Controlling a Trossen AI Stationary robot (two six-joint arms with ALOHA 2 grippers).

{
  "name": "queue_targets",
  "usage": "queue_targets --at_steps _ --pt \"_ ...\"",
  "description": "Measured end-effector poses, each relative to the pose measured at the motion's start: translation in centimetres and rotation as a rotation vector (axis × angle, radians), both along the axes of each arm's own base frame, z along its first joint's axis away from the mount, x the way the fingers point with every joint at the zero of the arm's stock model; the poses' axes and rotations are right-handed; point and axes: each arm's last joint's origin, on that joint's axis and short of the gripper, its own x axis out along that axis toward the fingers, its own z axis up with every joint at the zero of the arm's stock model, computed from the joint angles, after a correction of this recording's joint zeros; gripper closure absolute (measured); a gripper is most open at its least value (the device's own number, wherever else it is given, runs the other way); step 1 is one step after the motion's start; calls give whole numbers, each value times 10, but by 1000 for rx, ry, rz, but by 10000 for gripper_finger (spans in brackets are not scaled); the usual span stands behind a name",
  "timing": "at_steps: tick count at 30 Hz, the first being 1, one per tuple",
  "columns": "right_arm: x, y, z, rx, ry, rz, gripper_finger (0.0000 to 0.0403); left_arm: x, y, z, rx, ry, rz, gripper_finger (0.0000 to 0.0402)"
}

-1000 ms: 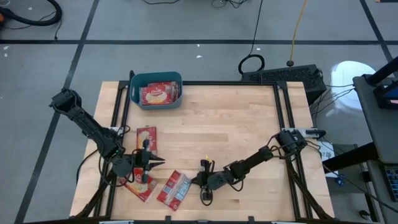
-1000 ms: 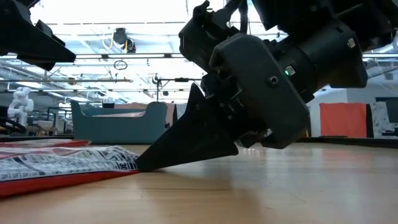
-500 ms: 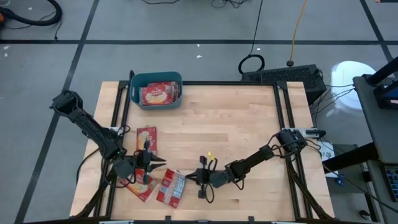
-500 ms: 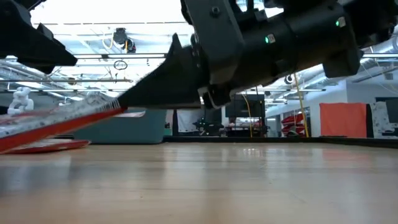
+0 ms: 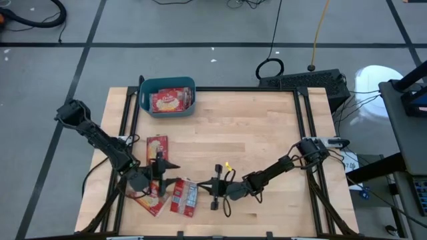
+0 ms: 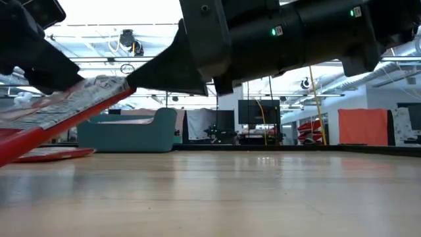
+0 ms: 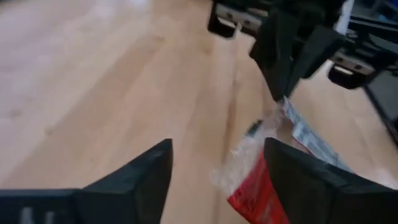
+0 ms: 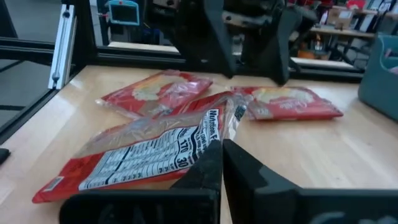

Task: Sort popcorn bags into baskets
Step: Put the red popcorn bag into the blue bin

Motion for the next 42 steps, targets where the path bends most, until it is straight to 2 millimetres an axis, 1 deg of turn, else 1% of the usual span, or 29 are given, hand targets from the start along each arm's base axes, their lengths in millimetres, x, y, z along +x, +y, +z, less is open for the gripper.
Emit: queue_targets --at_steps 3,7,10,13,16,21,24,28,31,32,35,39,42 --pt "0 0 6 -19 -9 5 403 1 0 -1 -49 23 -31 119" --pt "-2 -1 20 -66 -11 12 403 0 0 -2 -73 40 -34 101" --pt "-3 -2 32 -113 -23 22 403 0 1 -4 -77 59 -24 100" --pt "-4 -4 43 -165 -37 28 403 1 2 -4 -79 73 -57 109" --pt "-3 -7 48 -215 -39 29 403 4 -1 1 -80 36 -114 131" --pt "-1 -13 49 -255 -35 24 403 11 -1 8 -45 -36 -187 188" --pt "0 -16 48 -255 -26 16 403 13 1 9 -27 -40 -188 236" --pt "0 -16 49 -260 -25 15 403 13 2 7 -2 -25 -188 314" --pt "-1 -17 53 -251 -28 5 400 13 1 9 16 -38 -207 370" --pt "-1 -18 55 -241 -32 -13 396 13 1 10 28 -46 -210 381" --pt "-6 -18 68 -210 -30 -42 375 14 1 13 93 -80 -231 380" --pt "-18 -17 87 -139 9 -67 335 16 1 18 260 -140 -226 366" --pt "-29 -15 92 -86 82 -92 303 17 1 23 391 -176 -221 373"
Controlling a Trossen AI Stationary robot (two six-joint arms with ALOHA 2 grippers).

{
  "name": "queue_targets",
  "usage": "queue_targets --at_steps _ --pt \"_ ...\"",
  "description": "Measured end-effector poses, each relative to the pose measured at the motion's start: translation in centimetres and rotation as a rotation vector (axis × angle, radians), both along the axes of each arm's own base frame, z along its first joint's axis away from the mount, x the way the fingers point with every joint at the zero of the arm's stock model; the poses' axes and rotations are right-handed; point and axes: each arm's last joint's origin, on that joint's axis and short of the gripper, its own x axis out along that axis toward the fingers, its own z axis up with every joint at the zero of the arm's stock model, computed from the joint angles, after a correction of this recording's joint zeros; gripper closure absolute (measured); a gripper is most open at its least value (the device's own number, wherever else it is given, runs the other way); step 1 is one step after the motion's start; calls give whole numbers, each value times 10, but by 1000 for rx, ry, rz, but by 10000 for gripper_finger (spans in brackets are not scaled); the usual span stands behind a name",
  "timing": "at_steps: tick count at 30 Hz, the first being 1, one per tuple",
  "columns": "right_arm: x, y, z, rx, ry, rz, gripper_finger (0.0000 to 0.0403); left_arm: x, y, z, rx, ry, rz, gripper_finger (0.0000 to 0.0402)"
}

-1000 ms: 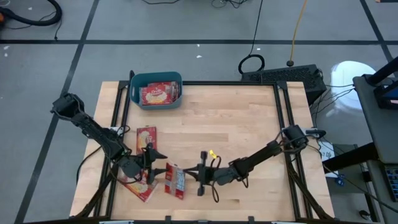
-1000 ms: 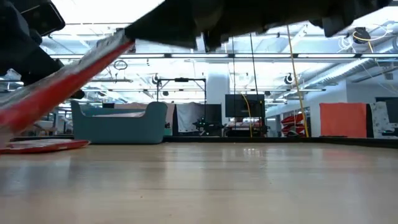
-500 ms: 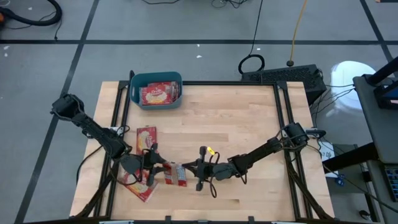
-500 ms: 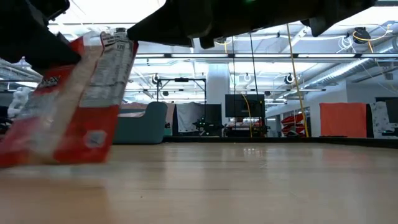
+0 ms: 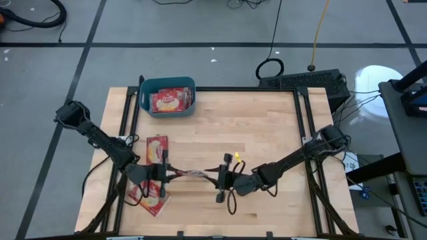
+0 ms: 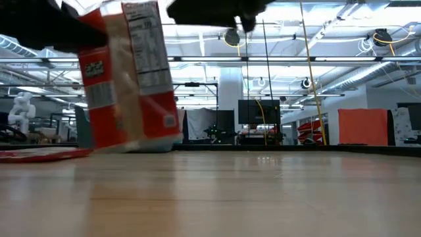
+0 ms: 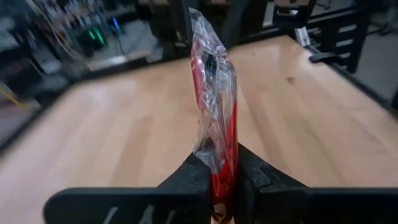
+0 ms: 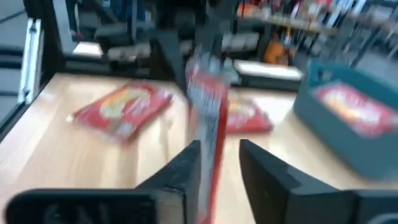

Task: Sort popcorn bags into baskets
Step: Put the red popcorn bag into the blue bin

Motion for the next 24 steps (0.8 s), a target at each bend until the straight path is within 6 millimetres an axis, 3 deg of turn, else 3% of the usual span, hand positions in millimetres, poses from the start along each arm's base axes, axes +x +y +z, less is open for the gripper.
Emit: queue_targets --at_steps 8,12,16,20,24 --pt "-4 9 -25 122 119 38 219 0 0 2 91 -25 -2 373" --pt "5 -1 -38 94 79 -3 181 0 -1 3 90 -27 -16 362" --pt "16 -14 -48 76 -4 -1 160 -1 -2 3 86 -25 -37 378" --pt "24 -19 -55 49 -20 78 182 -1 -2 3 84 -25 -37 380" --pt "24 -20 -55 0 -11 118 262 0 -3 4 31 -37 -27 345"
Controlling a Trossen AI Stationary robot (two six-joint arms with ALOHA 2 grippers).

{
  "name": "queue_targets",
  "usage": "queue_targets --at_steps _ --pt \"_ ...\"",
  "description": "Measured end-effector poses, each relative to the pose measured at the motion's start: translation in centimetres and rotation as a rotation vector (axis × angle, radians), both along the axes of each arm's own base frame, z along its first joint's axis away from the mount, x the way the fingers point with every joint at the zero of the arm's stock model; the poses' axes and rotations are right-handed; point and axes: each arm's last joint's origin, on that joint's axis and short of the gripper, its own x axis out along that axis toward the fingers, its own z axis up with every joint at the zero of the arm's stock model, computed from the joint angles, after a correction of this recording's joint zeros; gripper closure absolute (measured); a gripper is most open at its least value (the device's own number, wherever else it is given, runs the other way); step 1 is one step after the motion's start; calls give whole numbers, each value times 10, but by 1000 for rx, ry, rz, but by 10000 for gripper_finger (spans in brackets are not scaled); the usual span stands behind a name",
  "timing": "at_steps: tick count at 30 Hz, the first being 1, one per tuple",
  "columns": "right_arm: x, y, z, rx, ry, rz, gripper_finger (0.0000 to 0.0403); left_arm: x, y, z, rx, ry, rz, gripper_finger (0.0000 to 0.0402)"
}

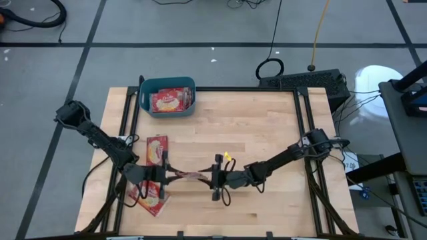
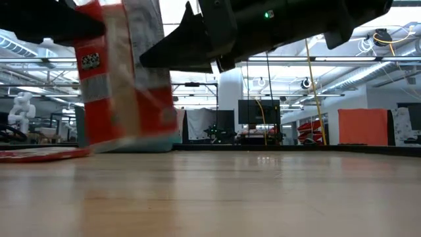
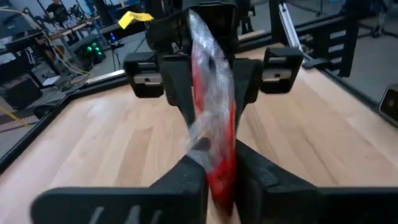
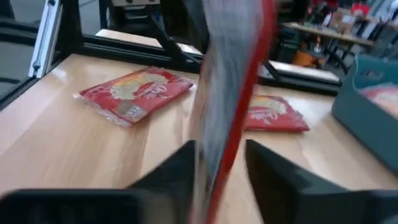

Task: Sort popcorn bags into baskets
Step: Put the red popcorn bag into the blue bin

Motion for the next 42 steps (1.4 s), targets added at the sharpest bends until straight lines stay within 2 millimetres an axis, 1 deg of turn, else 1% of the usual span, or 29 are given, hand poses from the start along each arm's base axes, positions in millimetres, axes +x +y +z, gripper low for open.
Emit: queue_targets --at_steps 4,5,6,11,13,16,19,23,25,27,30,33,37,39,42 --pt "-1 3 3 -80 -6 50 362 0 -2 4 -48 -37 -11 300" --pt "-1 4 4 -98 -8 63 380 0 -3 6 -57 -46 -24 288" --pt "-1 4 4 -113 -9 72 390 -1 -4 7 -67 -56 -39 277" --pt "-1 5 5 -112 -20 90 390 -5 -11 9 -85 -69 -76 212" --pt "-2 8 5 -156 -16 106 397 -8 -14 9 -83 -70 -90 187" --pt "-6 16 4 -319 7 150 398 -13 -19 10 -86 -72 -122 158" --pt "-12 29 4 -554 28 177 396 -20 -23 16 -98 -95 -142 139" --pt "-25 54 4 -967 41 315 399 -27 -25 20 -104 -104 -136 132" --pt "-32 67 4 -1106 33 372 400 -29 -26 18 -116 -88 -138 131" --pt "-39 78 4 -1199 40 373 400 -29 -26 15 -136 -56 -130 131" --pt "-50 91 4 -1287 67 347 399 -28 -23 8 -188 8 -91 131" --pt "-57 101 5 -1323 71 344 399 -26 -19 1 -253 67 -47 131" --pt "-60 112 10 -1326 20 403 399 -23 -14 -3 -317 121 -35 131" --pt "-59 114 13 -1341 0 427 399 -21 -13 -2 -362 136 -64 131" --pt "-57 116 19 -1412 24 369 399 -18 -12 0 -425 143 -95 131"
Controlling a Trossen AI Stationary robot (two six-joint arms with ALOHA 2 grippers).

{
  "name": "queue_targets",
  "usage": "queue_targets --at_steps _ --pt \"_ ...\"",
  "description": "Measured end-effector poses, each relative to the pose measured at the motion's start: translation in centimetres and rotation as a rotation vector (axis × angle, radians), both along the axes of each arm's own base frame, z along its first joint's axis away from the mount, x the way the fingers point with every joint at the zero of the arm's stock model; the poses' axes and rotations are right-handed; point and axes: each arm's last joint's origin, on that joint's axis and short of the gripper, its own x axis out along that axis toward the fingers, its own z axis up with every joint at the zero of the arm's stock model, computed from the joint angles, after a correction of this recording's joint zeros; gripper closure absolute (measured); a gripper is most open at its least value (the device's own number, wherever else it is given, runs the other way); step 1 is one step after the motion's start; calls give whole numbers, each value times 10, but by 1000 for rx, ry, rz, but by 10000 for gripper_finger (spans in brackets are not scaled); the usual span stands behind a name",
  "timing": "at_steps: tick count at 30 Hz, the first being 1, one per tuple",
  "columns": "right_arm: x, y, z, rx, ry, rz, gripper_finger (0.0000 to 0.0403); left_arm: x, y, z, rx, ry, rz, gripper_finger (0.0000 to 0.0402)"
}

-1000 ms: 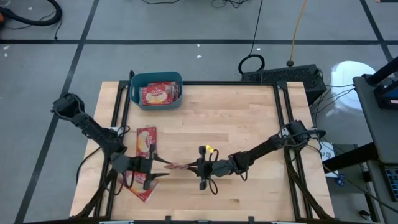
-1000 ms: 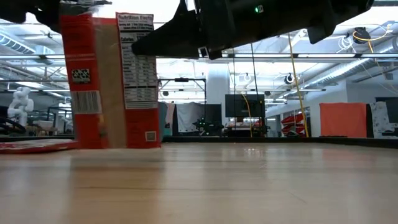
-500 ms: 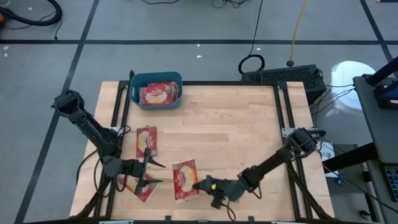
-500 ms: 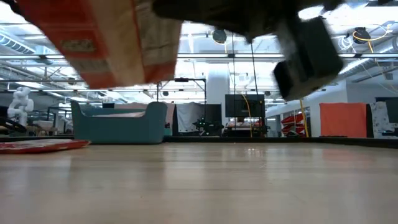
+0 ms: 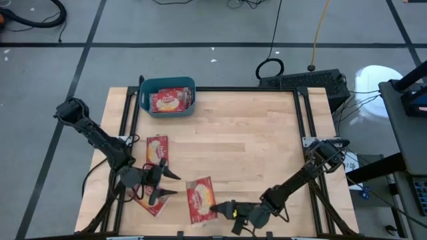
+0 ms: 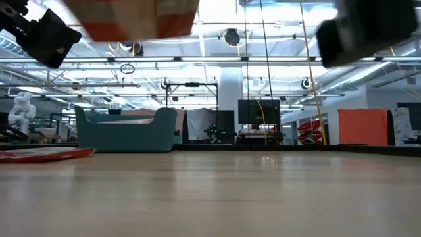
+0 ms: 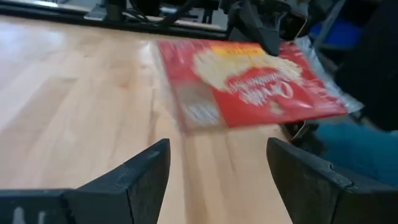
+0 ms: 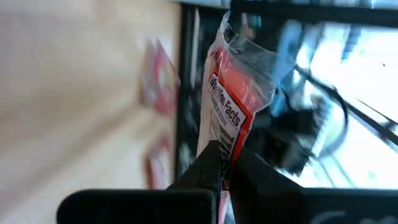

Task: Sort popcorn bags into baskets
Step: Put the red popcorn bag into the blue bin

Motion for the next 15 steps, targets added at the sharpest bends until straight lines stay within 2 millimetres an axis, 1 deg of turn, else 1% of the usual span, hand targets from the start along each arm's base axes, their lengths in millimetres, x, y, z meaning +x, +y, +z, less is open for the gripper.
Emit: queue_targets --at_steps 4,7,9,12,15 --pt "0 -5 3 -159 -21 -179 399 2 0 3 -83 -12 28 131" --pt "0 -9 5 -309 -9 -302 399 6 2 12 -204 -72 59 131" --pt "1 -12 7 -368 -7 -321 399 9 4 20 -266 -129 73 131" --pt "5 -15 11 -400 -27 -307 399 15 10 29 -335 -208 79 131" --pt "9 -19 15 -445 -42 -308 399 22 20 31 -385 -214 129 131"
